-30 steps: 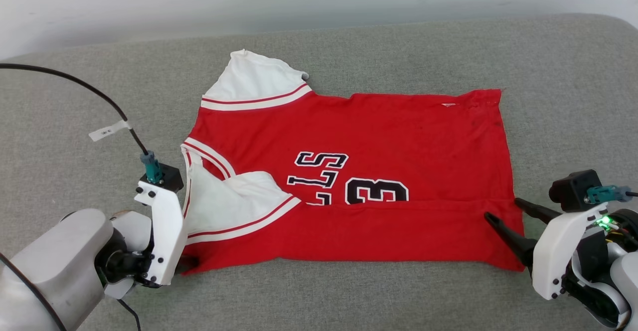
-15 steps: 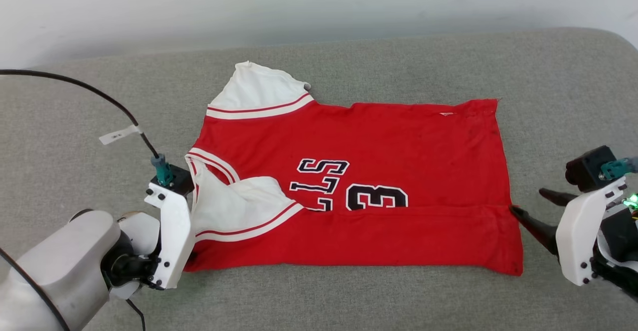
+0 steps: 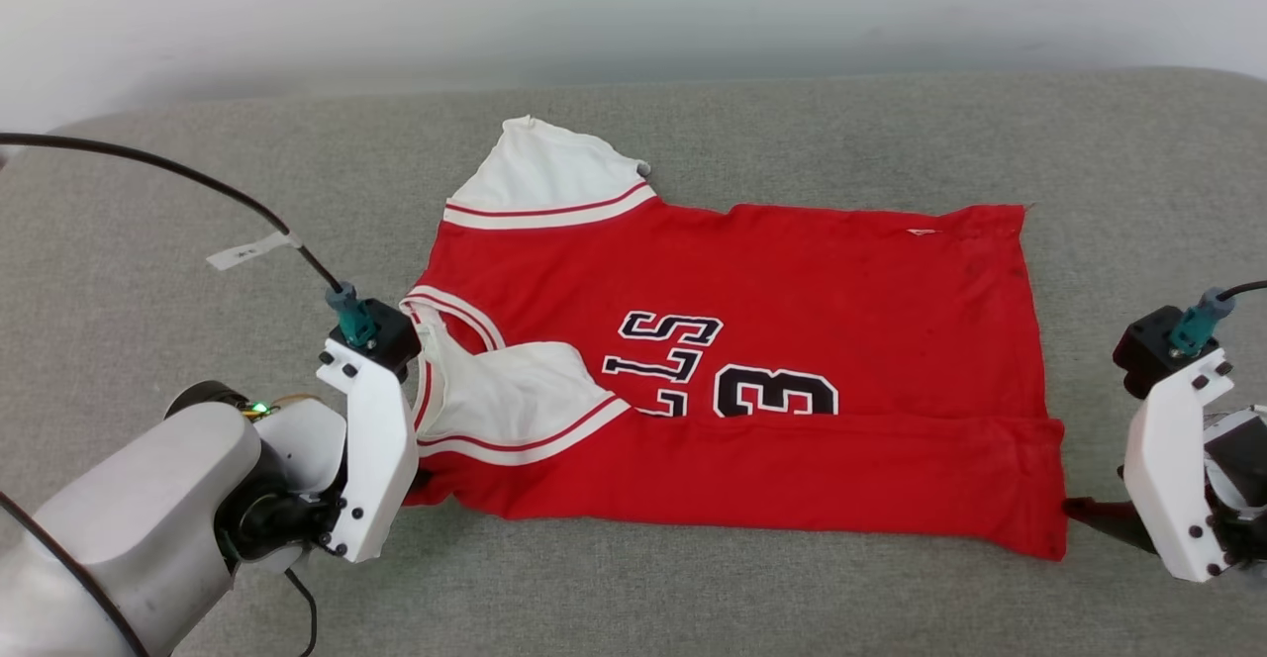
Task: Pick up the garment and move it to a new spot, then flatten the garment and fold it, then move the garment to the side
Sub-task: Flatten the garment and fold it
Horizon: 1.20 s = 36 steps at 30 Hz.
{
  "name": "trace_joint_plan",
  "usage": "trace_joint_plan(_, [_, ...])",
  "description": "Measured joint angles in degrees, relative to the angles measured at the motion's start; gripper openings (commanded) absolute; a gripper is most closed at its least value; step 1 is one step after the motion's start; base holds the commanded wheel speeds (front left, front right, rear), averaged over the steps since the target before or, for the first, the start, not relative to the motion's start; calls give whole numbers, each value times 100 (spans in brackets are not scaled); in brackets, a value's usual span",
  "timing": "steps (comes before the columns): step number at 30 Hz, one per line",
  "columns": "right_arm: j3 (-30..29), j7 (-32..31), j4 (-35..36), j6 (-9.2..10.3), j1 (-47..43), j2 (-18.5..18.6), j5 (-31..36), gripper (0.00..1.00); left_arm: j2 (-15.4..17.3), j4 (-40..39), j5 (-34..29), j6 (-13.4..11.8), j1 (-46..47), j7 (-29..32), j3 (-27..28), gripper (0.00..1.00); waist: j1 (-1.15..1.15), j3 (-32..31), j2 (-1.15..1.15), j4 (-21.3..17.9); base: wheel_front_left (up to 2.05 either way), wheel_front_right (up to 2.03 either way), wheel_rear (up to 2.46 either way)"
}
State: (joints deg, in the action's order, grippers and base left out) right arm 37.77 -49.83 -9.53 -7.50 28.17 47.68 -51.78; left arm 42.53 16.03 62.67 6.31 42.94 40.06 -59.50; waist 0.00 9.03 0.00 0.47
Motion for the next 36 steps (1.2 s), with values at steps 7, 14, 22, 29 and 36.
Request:
trace_joint_plan(7, [56,144,-769,0,1,-704,3,100,0,-148,-49,-29,88,-51,24,0,0,221,0,98,0,0,0])
trace_joint_plan(14, [219,483,-1210,2,-10,-978,63,100,-8,-155,-88,-27,117,-76,24,0,0,393,0,164,0,0,0])
trace_joint_plan(22, [503,798,-1126,1,85,-866,-32,0,-24,-10,35,1,41,-178,21,0,0,208,0,94,0,0,0])
trace_joint_plan(29, [624,976,-701,0,-52,-385,-248,0,156,-87,163,25,-190,-202,-25,0,0,-140,0,75,0,0,0])
trace_joint_plan(36, [653,1048,-126,0,-558,176,-477,0,403,-490,309,-2,-765,-297,-153,0,0,-476,0,75,0,0,0])
